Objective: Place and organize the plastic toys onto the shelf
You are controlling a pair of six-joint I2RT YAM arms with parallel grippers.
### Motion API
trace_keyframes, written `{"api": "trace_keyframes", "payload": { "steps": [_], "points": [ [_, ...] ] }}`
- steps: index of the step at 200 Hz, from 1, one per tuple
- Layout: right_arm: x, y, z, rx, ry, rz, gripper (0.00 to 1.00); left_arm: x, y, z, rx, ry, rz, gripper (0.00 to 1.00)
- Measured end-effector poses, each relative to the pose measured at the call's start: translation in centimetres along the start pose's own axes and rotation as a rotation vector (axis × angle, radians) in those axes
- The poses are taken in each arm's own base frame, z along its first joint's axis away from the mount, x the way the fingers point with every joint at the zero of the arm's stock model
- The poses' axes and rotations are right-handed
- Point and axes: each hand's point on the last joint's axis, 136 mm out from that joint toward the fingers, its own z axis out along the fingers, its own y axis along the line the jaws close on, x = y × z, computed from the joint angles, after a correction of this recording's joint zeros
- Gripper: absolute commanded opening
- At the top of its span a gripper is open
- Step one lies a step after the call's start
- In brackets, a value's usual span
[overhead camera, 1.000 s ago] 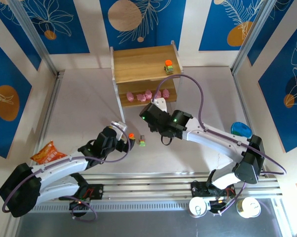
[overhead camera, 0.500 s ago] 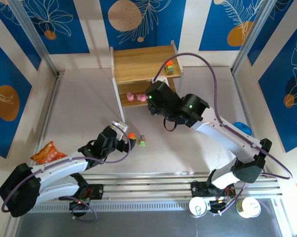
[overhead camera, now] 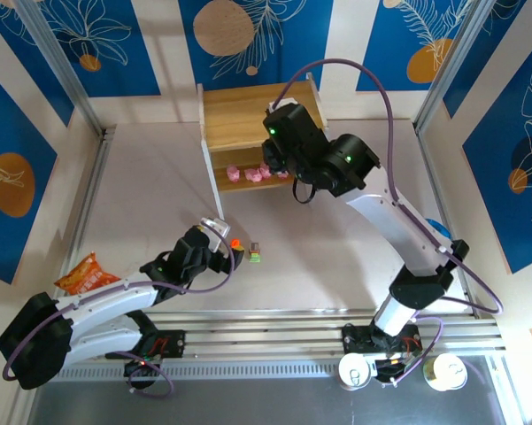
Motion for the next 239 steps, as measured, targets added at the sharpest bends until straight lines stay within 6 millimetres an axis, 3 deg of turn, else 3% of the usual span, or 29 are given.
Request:
{"api": "trace_keyframes", "payload": {
  "steps": [65, 108, 239],
  "points": [
    [-2.4, -1.7, 3.8, 0.041, 0.028, 0.006, 0.24, -0.1, 0.0, 0.0, 0.001, -0.003, 0.009, 1.00],
    [-1.8, -2.6, 5.8, 0.061, 0.079, -0.004, 0.24, -0.1, 0.0, 0.0, 0.001, -0.006, 0.009, 1.00],
    [-1.4, -4.3, 6.7, 0.075, 0.114, 0.003, 0.24, -0.1, 0.0, 0.0, 0.001, -0.004, 0.014, 1.00]
  ]
}}
